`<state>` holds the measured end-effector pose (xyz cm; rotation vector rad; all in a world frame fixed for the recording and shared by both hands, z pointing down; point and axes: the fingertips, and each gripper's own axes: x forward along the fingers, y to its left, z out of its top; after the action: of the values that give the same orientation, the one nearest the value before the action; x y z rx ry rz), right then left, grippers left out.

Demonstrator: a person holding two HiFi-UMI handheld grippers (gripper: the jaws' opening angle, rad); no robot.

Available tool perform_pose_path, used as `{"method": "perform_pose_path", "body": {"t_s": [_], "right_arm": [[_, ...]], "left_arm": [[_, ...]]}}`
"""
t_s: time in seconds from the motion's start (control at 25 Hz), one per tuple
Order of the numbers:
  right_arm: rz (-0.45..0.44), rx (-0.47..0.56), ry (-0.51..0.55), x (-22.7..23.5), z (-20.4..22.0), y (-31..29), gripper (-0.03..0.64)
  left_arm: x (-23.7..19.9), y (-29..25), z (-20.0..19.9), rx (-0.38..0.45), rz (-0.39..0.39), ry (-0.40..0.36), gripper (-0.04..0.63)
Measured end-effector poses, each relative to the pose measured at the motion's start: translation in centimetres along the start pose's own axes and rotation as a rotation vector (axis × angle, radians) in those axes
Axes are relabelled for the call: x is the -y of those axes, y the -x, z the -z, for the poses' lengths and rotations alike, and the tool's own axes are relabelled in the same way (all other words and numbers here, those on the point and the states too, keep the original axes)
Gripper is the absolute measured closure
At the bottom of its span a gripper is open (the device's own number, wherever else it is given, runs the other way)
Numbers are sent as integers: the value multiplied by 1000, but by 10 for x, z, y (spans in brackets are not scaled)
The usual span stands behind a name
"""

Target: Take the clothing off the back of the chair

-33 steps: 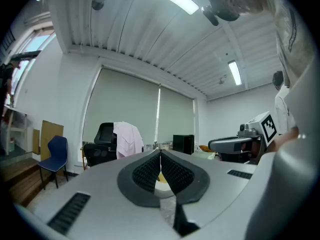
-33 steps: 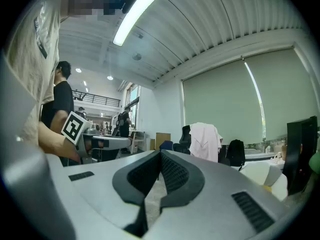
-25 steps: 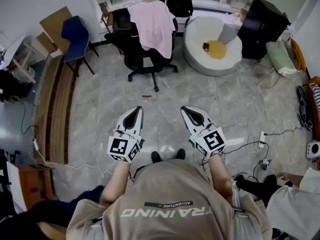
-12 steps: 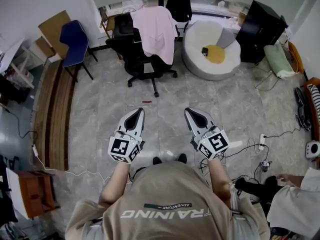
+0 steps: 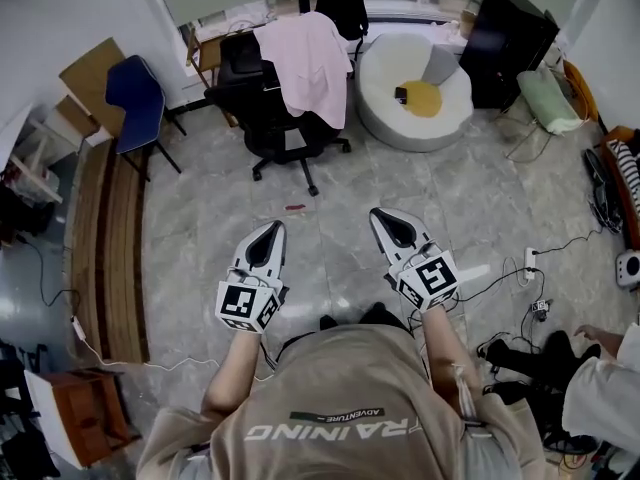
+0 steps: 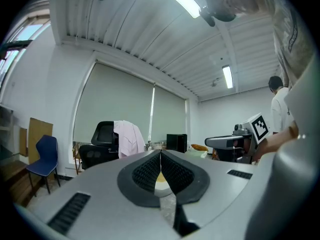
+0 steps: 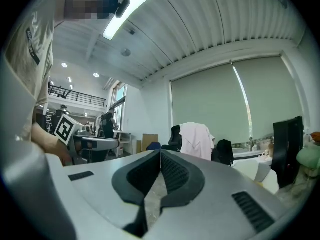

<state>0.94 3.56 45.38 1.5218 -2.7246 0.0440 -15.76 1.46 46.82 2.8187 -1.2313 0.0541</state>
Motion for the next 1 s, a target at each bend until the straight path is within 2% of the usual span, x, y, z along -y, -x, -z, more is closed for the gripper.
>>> {"method": "perform_pose_path", "body": {"t_s": [0.44,1.0], "right_arm": [[25,-13,32,33,-4,-29,584],[-55,-28,77,135,-8,-92,584]], "left_arm": [[-22,-28,2,-9,-3,6,581],[-44,-135,-14,6,-90,5,581]]}}
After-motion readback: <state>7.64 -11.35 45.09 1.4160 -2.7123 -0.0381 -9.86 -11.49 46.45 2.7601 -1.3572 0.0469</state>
